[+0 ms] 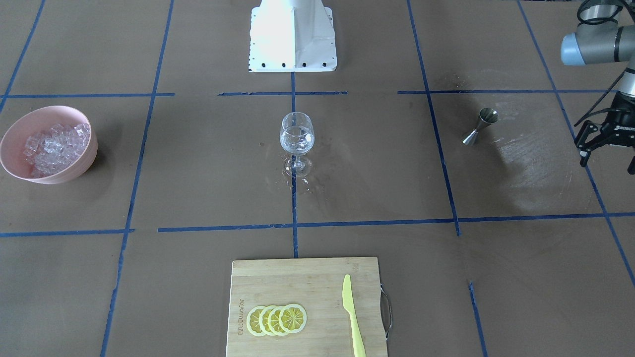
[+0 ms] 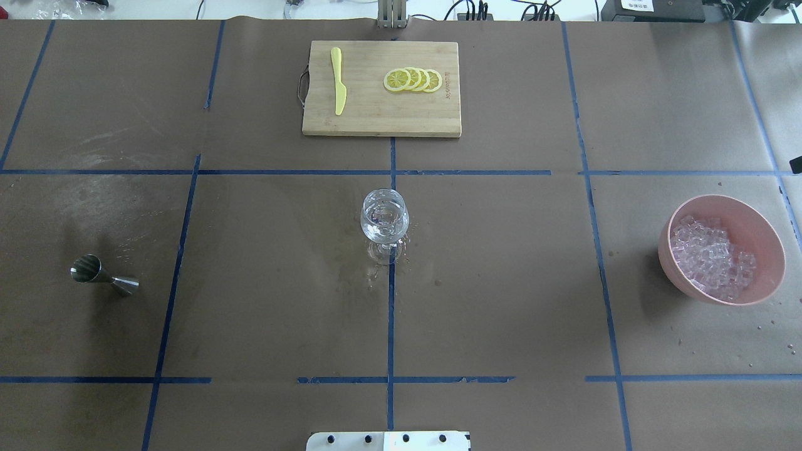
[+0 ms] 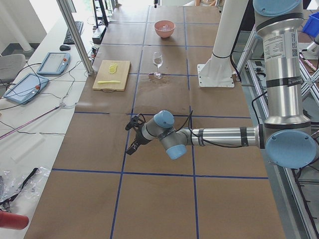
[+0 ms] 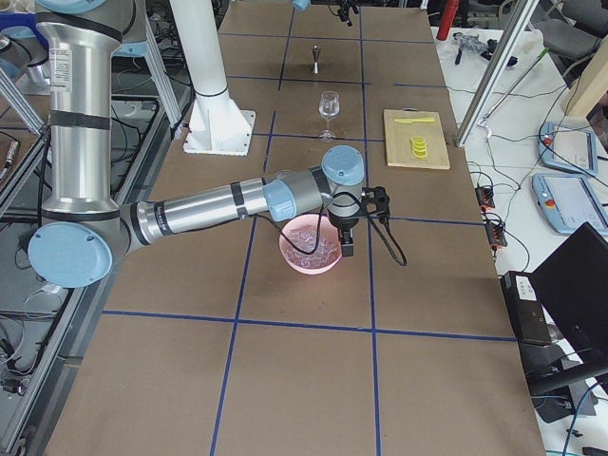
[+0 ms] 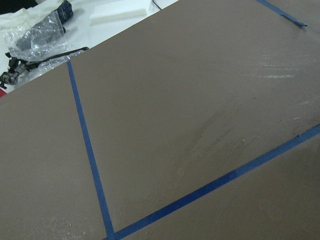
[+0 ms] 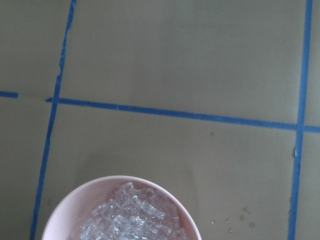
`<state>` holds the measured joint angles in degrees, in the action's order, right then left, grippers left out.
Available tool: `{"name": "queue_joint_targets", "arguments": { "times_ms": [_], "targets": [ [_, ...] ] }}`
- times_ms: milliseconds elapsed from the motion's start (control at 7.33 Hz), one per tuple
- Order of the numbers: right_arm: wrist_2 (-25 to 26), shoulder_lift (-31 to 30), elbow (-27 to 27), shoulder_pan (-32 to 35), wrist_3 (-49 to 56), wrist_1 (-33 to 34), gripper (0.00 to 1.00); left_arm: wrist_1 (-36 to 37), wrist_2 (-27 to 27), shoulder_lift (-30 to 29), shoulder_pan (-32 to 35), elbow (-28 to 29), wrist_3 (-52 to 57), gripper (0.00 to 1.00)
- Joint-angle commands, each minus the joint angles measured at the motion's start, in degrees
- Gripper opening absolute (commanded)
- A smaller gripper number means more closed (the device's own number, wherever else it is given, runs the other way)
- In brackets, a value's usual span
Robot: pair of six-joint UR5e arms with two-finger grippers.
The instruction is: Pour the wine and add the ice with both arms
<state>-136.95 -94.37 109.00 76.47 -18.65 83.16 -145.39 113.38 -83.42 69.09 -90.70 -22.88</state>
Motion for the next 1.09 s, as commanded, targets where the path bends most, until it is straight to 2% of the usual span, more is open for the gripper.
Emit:
{"name": "queue_joint_targets", "arguments": {
  "times_ms": [0, 273, 410, 546, 819, 956],
  "targets": [
    [0.55, -2.47, 0.60, -8.75, -5.24, -1.41, 1.00, 14.03, 16.55, -5.43, 6.75, -0.44, -0.24, 1.00],
    [2.46, -3.62, 0.60, -15.08, -19.32, -9.63, 1.00, 13.55, 17.23, -4.74, 6.84, -0.62, -0.67, 1.00],
    [7.61, -5.28, 0.34, -19.99, -27.84, -15.69, 1.00, 13.29, 17.23, -4.74, 6.84, -0.71, -1.20, 1.00],
    [8.36, -6.86, 0.08, -20.74, -29.15, -18.18, 0.99, 13.20, 17.23, -4.82, 6.84, -0.80, -1.38, 1.00],
    [8.72, -7.41, -0.27, -20.74, -29.16, -18.30, 0.89, 13.20, 17.14, -4.82, 6.84, -1.32, -1.56, 1.00],
    [9.33, -7.23, -1.15, -20.75, -29.16, -18.30, 0.88, 13.20, 17.05, -4.74, 6.84, -1.76, -1.56, 1.00]
  ]
}}
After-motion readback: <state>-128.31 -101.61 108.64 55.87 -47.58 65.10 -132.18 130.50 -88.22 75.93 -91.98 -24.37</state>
